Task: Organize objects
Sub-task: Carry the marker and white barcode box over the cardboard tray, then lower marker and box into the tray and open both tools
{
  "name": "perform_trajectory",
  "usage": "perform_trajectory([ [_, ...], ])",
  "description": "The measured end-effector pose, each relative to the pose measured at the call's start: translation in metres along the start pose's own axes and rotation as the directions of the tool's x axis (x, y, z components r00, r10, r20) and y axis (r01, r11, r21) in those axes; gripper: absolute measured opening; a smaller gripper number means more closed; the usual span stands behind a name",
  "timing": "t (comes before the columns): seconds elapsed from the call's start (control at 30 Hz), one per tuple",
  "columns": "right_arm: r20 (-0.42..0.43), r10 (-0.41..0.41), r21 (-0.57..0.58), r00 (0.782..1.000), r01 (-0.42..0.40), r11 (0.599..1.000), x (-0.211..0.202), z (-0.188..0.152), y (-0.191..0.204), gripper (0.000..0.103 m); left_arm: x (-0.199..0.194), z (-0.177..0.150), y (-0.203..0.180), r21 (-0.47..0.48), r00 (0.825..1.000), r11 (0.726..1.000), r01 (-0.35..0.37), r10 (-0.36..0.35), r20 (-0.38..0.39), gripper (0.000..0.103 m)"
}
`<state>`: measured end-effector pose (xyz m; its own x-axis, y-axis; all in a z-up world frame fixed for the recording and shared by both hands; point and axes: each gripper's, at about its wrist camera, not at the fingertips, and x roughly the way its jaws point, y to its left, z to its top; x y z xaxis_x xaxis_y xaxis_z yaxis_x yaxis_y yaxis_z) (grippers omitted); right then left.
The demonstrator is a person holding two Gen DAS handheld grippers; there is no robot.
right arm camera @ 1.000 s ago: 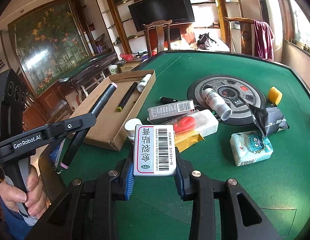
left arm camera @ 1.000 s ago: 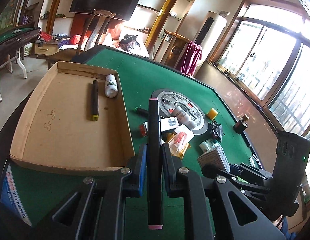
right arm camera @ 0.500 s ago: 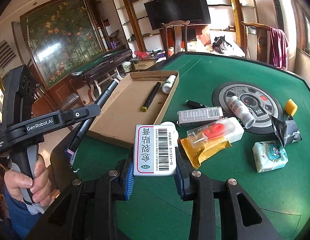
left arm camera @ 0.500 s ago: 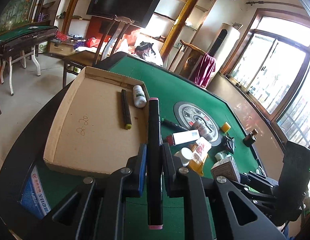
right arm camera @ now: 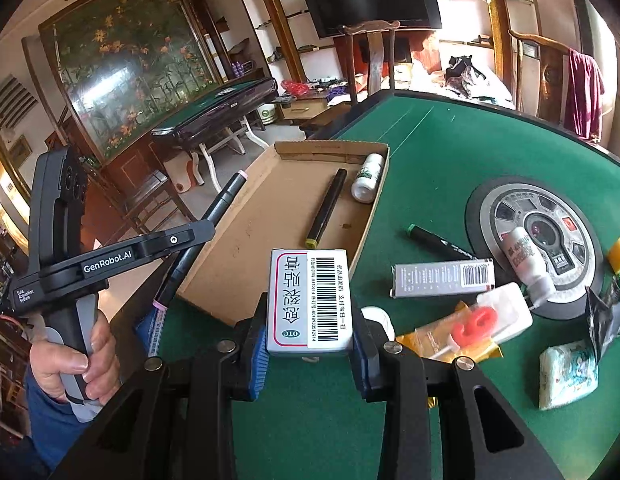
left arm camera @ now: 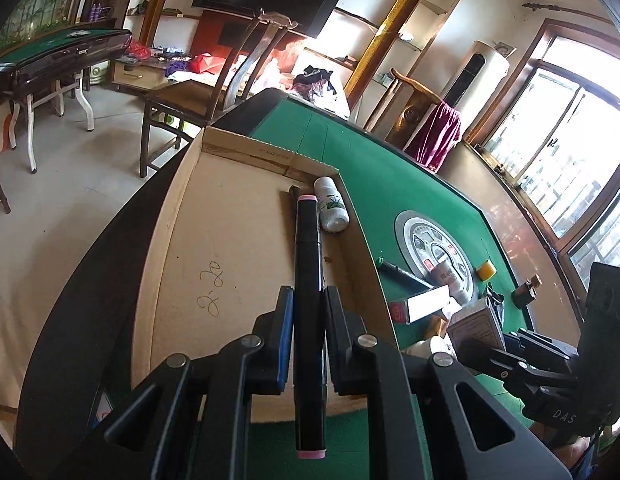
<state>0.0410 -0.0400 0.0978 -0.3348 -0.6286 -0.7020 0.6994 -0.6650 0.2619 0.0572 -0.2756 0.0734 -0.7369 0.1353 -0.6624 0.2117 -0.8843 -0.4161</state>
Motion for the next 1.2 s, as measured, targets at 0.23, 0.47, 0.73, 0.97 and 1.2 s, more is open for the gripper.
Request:
perform_trajectory([
  [0.23, -0.098, -0.02, 0.017, 0.995, 0.021, 1.0, 0.057, 0.044, -0.002, 0.037, 0.038, 0.041, 0.003, -0.008, 0.995, 1.0, -0.023, 0.023, -0.093, 0.014],
  [0.47, -0.159, -0.083, 0.011, 0.984, 0.086, 0.996, 0.11, 0.071, -0.004, 0.037, 0.092, 0.074, 0.02, -0.087, 0.984, 0.995, -0.049, 0.033, -0.175, 0.014],
  [0.73, -0.201, -0.101, 0.018, 0.974, 0.107, 0.994, 0.145, 0.08, -0.012, 0.037, 0.141, 0.086, 0.03, -0.111, 0.971, 0.992, -0.067, 0.039, -0.237, 0.014],
  [0.97, -0.205, -0.135, 0.038, 0.969, 0.145, 0.989, 0.158, 0.076, -0.019, 0.037, 0.156, 0.087, 0.032, -0.111, 0.967, 0.991, -0.07, 0.04, -0.25, 0.014],
  [1.2, -0.217, -0.142, 0.047, 0.966, 0.156, 0.987, 0.161, 0.082, -0.019, 0.038, 0.157, 0.087, 0.033, -0.094, 0.968, 0.994, -0.052, 0.027, -0.249, 0.014],
])
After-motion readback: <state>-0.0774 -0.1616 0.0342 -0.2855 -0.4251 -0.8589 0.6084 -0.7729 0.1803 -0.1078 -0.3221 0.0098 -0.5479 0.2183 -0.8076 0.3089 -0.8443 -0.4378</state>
